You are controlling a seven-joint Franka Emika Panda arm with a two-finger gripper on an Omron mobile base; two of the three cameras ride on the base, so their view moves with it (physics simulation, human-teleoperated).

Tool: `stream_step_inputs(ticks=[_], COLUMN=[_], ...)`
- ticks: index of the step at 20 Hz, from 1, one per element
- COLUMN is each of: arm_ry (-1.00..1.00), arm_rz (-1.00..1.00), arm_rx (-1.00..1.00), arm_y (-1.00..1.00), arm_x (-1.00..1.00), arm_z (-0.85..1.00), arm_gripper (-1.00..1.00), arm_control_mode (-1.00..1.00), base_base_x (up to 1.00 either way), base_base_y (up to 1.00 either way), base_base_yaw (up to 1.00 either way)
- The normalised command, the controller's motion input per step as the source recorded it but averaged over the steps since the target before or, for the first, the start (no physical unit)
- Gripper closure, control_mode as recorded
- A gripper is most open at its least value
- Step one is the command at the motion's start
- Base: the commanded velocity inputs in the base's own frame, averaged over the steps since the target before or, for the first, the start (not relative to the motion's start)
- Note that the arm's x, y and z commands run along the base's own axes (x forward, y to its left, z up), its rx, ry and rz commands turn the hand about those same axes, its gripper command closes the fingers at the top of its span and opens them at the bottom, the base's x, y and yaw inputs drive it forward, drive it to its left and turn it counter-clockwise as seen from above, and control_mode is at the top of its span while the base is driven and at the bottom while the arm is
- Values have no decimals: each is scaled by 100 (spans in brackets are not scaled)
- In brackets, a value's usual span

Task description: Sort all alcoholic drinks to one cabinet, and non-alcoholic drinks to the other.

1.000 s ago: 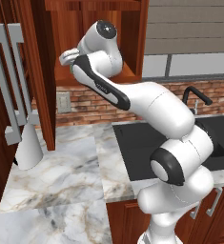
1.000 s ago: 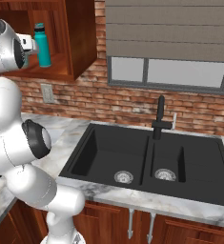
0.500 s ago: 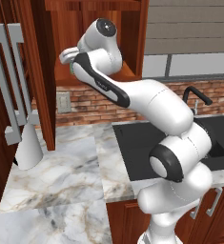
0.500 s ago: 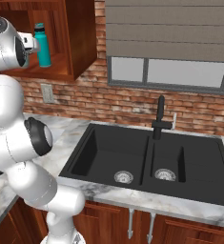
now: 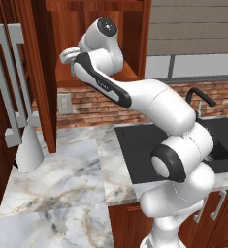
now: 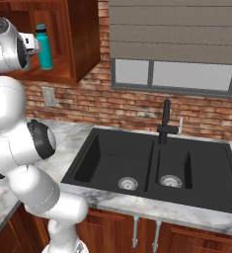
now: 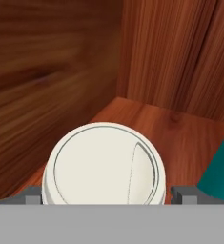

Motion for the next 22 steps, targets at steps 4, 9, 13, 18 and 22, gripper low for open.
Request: stream_step_inputs(ticks=[4, 9, 13, 18, 22], arm_ry=[0, 0, 0, -1, -2], arm_rz=[0, 0, 0, 0, 0], arm_rx=[0, 0, 0, 0, 0], arm_y=[13, 12, 1, 0, 0], arm_x=[13, 7, 0, -11, -32], arm_z=[0, 0, 0, 0, 0], arm_gripper=[-100, -100, -100, -100, -100], arm_control_mode=[-100, -100, -100, -100, -100], base_base_x=[0, 0, 0, 0, 0], base_base_y=[0, 0, 0, 0, 0], base_base_yaw=[0, 0, 0, 0, 0])
